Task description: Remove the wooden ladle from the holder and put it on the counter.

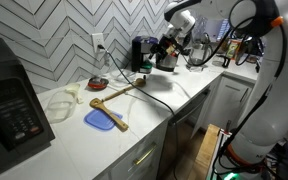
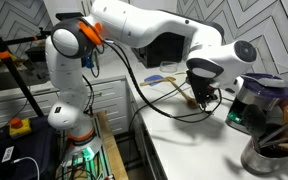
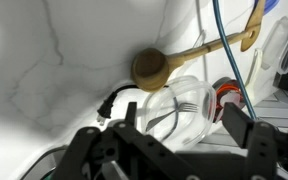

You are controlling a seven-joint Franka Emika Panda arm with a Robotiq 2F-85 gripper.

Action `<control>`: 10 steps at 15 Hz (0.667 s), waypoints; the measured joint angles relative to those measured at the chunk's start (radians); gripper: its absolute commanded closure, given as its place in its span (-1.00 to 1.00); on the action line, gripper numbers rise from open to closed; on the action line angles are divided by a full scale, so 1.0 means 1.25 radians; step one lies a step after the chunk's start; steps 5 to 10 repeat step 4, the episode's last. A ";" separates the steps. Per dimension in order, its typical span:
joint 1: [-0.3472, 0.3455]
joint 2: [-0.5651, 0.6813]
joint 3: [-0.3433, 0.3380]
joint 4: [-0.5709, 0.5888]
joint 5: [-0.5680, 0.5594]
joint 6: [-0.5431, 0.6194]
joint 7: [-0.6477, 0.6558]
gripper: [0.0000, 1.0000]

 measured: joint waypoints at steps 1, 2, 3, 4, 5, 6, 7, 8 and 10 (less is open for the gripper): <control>-0.001 -0.044 -0.008 -0.023 -0.029 0.004 -0.001 -1.00; -0.001 -0.088 -0.015 -0.044 -0.054 0.005 -0.009 -1.00; -0.001 -0.133 -0.019 -0.064 -0.080 0.005 -0.029 -1.00; -0.001 -0.178 -0.022 -0.083 -0.107 -0.003 -0.055 -1.00; -0.001 -0.178 -0.022 -0.083 -0.107 -0.003 -0.055 -1.00; -0.001 -0.178 -0.022 -0.083 -0.107 -0.003 -0.055 -1.00; -0.001 -0.178 -0.022 -0.083 -0.107 -0.003 -0.055 -1.00; -0.001 -0.178 -0.022 -0.083 -0.107 -0.003 -0.055 -1.00; -0.001 -0.178 -0.022 -0.083 -0.107 -0.003 -0.055 -1.00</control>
